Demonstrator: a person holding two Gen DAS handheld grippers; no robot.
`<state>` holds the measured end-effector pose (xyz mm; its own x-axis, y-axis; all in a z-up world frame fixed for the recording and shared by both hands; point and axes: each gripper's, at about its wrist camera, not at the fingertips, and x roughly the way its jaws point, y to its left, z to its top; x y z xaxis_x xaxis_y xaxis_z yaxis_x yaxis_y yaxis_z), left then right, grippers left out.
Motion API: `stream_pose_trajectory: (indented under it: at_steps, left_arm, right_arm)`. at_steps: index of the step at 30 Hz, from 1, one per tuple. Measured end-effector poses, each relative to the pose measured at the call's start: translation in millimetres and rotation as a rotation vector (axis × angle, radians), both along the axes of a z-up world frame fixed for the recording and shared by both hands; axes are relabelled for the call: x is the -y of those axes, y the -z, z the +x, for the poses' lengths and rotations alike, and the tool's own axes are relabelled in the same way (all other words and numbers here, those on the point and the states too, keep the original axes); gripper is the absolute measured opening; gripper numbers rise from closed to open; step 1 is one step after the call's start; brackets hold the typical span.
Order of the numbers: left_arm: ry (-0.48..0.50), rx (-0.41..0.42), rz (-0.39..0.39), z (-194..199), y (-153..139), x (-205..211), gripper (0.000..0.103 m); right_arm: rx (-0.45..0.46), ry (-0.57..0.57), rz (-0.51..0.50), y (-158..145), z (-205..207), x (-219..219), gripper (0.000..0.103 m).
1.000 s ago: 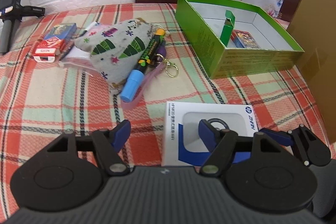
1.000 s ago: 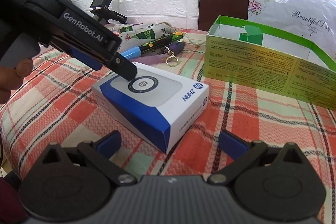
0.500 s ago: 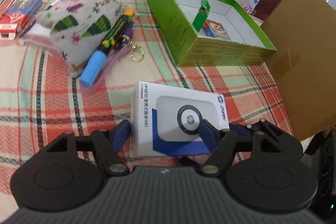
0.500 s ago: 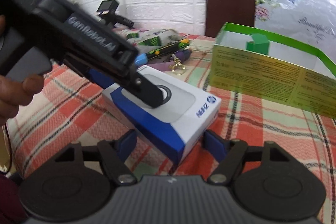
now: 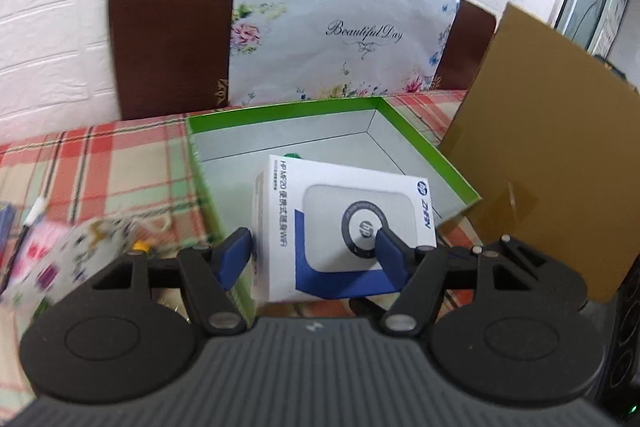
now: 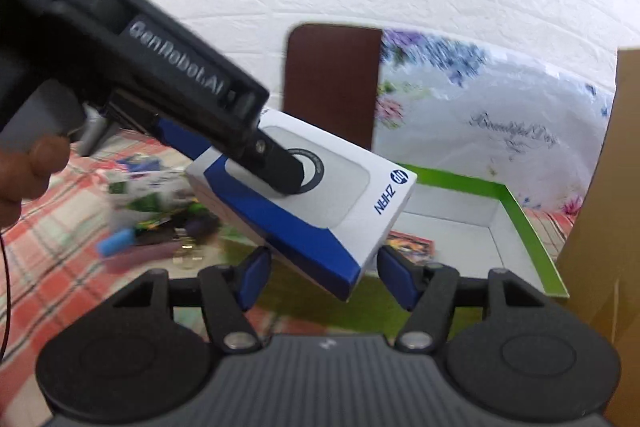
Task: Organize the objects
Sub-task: 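Carry the HP box with the left gripper into the green box and release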
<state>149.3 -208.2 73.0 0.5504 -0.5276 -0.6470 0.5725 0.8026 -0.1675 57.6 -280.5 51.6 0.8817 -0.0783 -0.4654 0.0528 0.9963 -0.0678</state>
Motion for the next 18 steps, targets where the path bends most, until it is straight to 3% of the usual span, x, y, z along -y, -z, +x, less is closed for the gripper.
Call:
stream_pose_trajectory:
  at_steps: [3, 5, 7, 9, 12, 18]
  left_arm:
    - [-0.017, -0.048, 0.023, 23.8, 11.4, 15.2, 0.069]
    - [-0.030, -0.092, 0.034, 39.2, 19.9, 21.6, 0.067]
    - [-0.084, -0.067, 0.044, 47.7, 24.3, 27.5, 0.069]
    - [-0.110, -0.025, 0.100, 51.9, 23.9, 33.9, 0.069]
    - [-0.111, -0.005, 0.088, 43.6, 20.2, 28.5, 0.069]
    - [-0.108, 0.044, 0.120, 9.5, 18.9, 21.9, 0.069]
  right_arm:
    - [-0.044, 0.004, 0.008, 6.7, 24.9, 20.3, 0.065]
    - [-0.023, 0.038, 0.007, 7.5, 34.0, 30.8, 0.068]
    - [-0.007, 0.117, -0.048, 11.2, 45.4, 35.7, 0.085]
    - [0.024, 0.175, -0.027, 14.8, 47.7, 44.5, 0.085]
    - [0.071, 0.192, 0.076, 16.8, 34.6, 51.3, 0.087]
    - [0.120, 0.190, 0.150, 22.3, 4.1, 36.6, 0.087]
